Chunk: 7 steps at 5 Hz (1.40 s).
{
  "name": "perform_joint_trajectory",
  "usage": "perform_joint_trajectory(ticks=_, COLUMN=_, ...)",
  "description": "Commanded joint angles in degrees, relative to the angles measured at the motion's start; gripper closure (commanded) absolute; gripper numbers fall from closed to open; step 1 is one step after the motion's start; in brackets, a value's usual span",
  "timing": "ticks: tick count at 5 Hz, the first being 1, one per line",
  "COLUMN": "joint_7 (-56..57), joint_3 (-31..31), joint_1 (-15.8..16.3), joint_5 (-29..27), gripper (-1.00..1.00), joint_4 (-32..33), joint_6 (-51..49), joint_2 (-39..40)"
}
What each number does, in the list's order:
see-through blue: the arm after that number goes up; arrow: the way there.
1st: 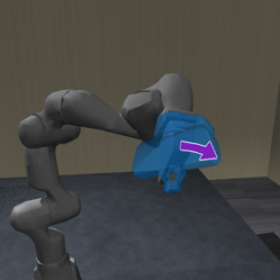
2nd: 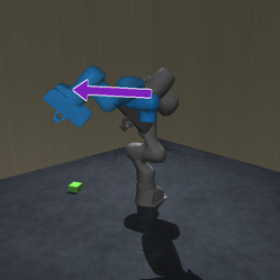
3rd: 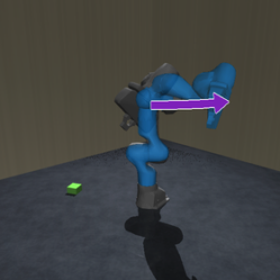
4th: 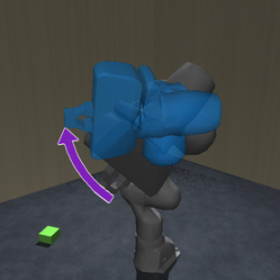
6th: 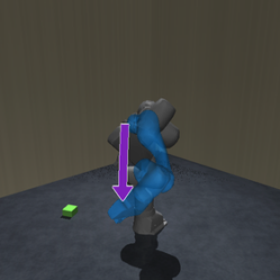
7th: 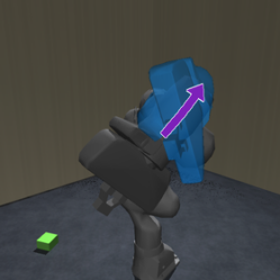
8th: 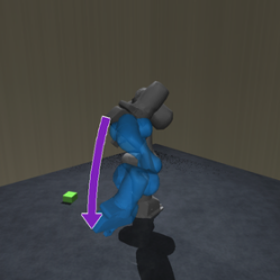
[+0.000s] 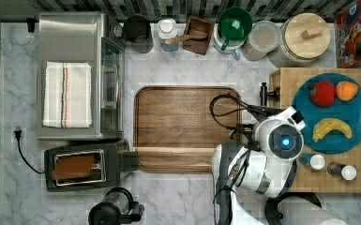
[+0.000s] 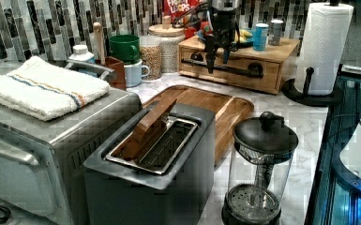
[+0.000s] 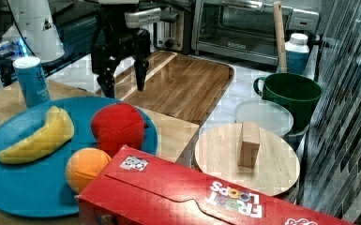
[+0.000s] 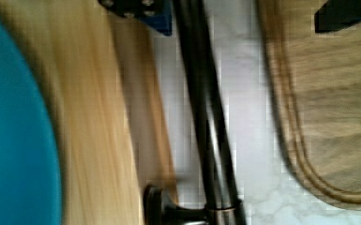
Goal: Open the drawer.
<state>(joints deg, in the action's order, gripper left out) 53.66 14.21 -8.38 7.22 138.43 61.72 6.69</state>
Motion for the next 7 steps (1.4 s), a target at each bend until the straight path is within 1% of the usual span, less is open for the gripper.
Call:
perform_joint_trajectory(ticks=1, joint_7=1.6, joint_3=-1.1, joint_1=-0.5, joint_5=-3.4, gripper=-1.00, joint_4=-2.0, joint_6=-1.2, joint_2=1.0)
perform_joint_trajectory(ticks=3, joint_7=-4.7, joint_3=-3.8, joint_1=2.0, joint_5=-5.6, gripper=-1.00, joint_4=-2.1, joint_6=4.0, joint_2=4.6)
perform_joint_trajectory(ticks=4, joint_7=-7.8, joint_3=-4.8, joint_1=4.0, joint_5=-6.1, gripper=-1.00, joint_4=-1.5, joint_6=7.1, joint_2=6.4)
perform_joint_trajectory(ticks=5, joint_7=-15.7, joint_3=-5.7, joint_1=7.6, joint_5=-3.6, gripper=-1.00, joint_4=0.2, joint_6=6.9, joint_2=5.3)
perform_joint_trajectory(ticks=6, joint_7=-18.7, joint_3=-7.7, joint_1=9.2, joint_5=-3.2, gripper=-1.00, joint_4=1.0, joint_6=5.3, joint_2=4.0)
perform_joint_trajectory(ticks=7, joint_7=-20.6, joint_3=-9.6, joint_1=10.3, joint_5=-1.3, gripper=-1.00, joint_4=2.2, joint_6=8.7, joint_2=5.3)
